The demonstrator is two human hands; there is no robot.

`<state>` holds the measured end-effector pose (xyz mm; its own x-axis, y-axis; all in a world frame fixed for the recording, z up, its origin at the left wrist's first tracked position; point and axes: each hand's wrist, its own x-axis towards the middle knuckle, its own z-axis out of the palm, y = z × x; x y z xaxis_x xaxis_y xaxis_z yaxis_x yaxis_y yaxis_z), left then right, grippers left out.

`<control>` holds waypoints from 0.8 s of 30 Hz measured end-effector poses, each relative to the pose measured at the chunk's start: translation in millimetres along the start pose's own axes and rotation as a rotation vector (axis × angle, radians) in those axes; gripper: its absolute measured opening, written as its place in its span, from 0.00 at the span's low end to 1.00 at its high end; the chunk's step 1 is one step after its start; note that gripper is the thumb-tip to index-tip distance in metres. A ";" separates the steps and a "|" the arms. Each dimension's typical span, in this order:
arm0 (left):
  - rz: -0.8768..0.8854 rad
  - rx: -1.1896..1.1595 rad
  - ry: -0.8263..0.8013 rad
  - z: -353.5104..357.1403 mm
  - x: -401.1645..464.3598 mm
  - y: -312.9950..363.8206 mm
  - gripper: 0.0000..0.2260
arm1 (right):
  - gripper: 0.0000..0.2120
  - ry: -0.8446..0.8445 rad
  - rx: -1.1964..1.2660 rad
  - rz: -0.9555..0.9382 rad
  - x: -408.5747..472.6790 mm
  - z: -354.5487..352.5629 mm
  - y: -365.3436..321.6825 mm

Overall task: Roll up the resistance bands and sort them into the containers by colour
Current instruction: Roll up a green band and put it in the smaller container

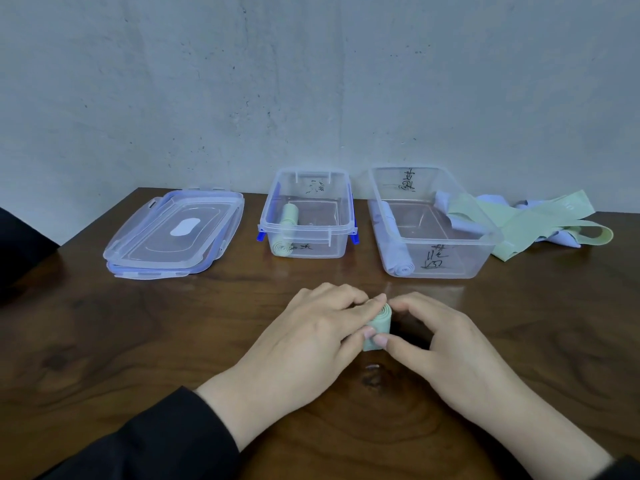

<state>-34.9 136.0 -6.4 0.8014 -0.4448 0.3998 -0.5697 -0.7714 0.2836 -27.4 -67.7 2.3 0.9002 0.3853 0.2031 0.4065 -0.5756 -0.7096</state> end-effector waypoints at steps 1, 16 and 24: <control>-0.004 -0.025 0.018 0.6 0.2 -0.6 0.19 | 0.09 0.002 0.048 0.024 -0.3 0.8 -1.2; -0.399 -0.830 0.432 -27.3 5.0 -30.9 0.11 | 0.10 -0.049 0.521 0.144 56.9 7.0 -63.2; -0.431 -0.601 0.722 -34.3 26.3 -82.7 0.12 | 0.07 -0.017 0.372 0.228 168.0 -12.7 -80.7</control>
<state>27.1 203.7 10.6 0.7718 0.3472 0.5327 -0.4163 -0.3574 0.8361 93.1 34.3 102.3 0.9565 0.2916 0.0040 0.1104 -0.3495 -0.9304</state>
